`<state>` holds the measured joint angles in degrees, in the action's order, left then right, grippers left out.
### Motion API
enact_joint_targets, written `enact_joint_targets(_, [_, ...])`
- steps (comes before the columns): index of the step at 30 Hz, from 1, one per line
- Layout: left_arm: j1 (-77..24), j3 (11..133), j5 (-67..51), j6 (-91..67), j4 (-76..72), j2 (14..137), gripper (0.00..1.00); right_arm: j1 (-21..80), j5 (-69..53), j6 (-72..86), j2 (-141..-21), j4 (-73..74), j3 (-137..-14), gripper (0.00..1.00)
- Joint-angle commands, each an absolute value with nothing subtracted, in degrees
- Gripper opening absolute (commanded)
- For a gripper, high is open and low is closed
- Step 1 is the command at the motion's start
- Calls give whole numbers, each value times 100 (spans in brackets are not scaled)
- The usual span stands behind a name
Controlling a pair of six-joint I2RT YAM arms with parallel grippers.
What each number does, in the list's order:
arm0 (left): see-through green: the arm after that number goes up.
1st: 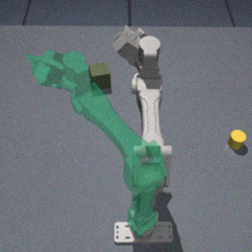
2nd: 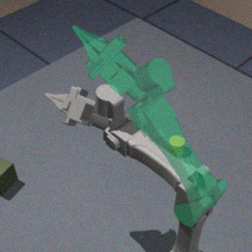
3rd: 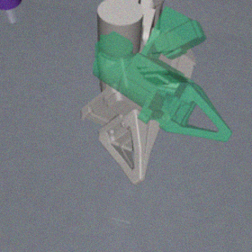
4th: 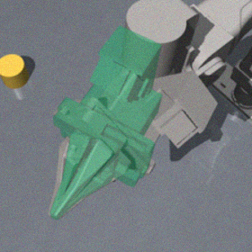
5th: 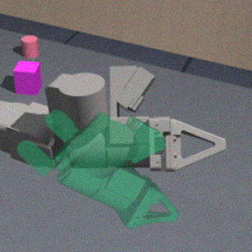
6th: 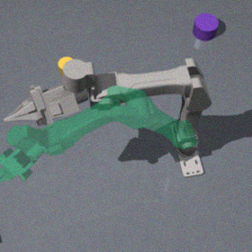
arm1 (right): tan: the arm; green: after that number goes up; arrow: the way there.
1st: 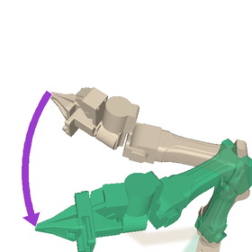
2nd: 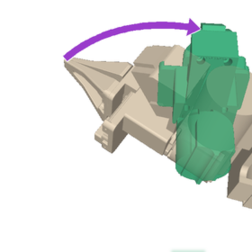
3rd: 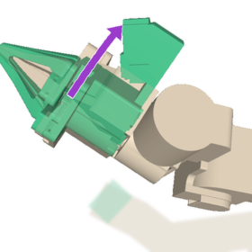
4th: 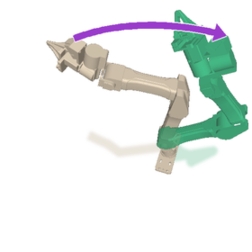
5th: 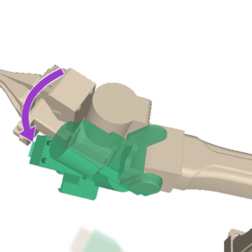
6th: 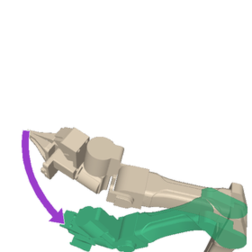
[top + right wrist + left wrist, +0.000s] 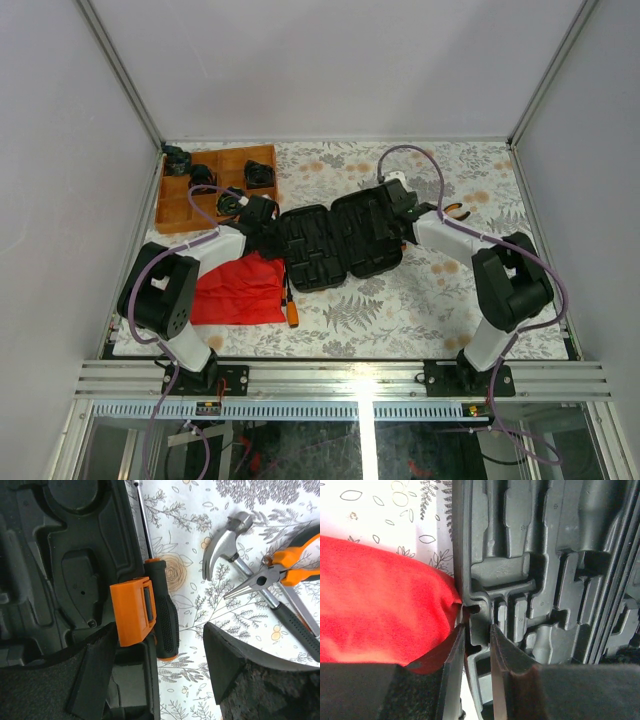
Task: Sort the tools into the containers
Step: Open the storage box at the center of the board.
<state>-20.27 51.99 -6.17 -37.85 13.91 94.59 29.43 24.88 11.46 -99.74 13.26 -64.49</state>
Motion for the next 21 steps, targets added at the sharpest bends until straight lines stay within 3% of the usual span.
enact_joint_targets(1, [-1949,5061,-299,-3560,1995,9392,0,2397,2648,1210,-9360,1206,-6170,73])
enact_joint_targets(11, [-1950,5033,-234,-3560,2048,9354,0,2346,453,1213,-9149,662,-5779,85])
enact_joint_targets(21, [-1951,5062,-272,-3551,2057,9360,0,2240,500,1428,-9212,666,-5894,86])
